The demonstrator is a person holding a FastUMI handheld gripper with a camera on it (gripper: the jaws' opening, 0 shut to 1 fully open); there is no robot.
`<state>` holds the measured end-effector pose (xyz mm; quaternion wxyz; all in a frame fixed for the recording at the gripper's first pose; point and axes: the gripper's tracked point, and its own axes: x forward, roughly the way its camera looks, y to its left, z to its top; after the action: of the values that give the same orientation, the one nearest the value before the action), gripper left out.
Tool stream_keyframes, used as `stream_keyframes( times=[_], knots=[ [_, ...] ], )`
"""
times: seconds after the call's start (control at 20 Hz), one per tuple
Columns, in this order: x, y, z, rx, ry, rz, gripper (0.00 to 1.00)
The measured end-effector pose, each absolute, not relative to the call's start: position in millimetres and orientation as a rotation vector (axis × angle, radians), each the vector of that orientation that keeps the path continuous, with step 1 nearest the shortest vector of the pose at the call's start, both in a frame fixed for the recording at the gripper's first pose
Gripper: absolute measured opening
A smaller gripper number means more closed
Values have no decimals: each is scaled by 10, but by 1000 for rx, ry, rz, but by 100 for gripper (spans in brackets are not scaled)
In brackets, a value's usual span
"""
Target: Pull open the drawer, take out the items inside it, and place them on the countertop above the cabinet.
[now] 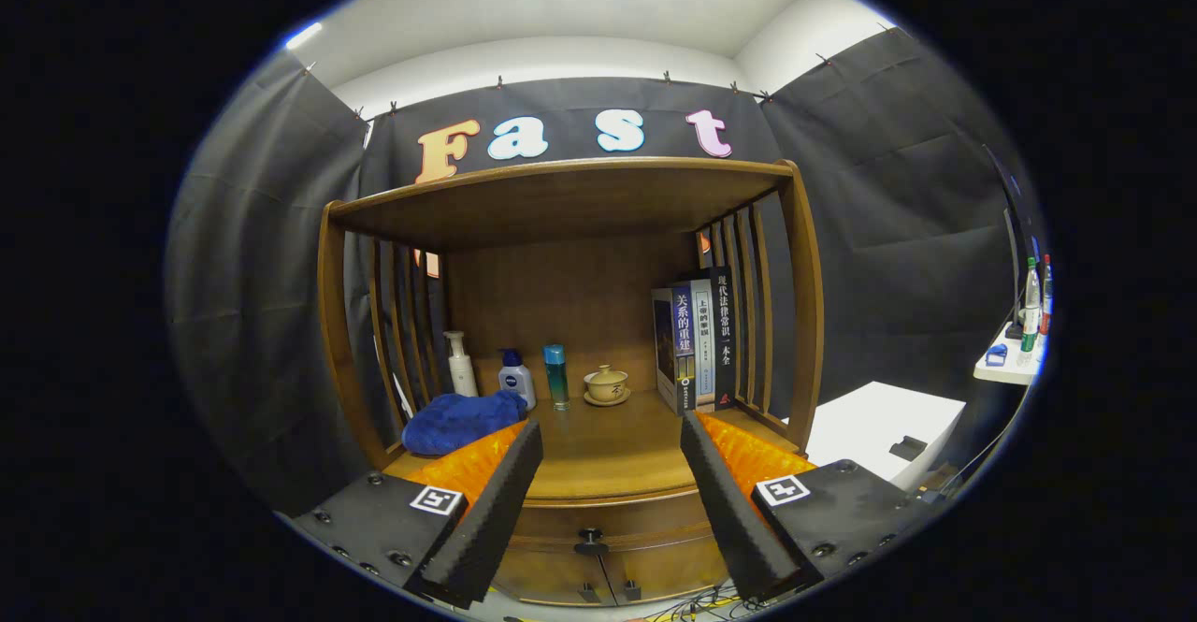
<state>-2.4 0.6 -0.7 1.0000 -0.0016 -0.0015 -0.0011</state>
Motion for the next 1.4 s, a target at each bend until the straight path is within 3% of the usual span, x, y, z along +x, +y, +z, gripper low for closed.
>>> stream_keyframes(
  times=[0.85,1.4],
  knots=[
    [-15,37,-76,-22,-43,12,98],
    [157,140,-872,-60,-72,72,98]
  ],
)
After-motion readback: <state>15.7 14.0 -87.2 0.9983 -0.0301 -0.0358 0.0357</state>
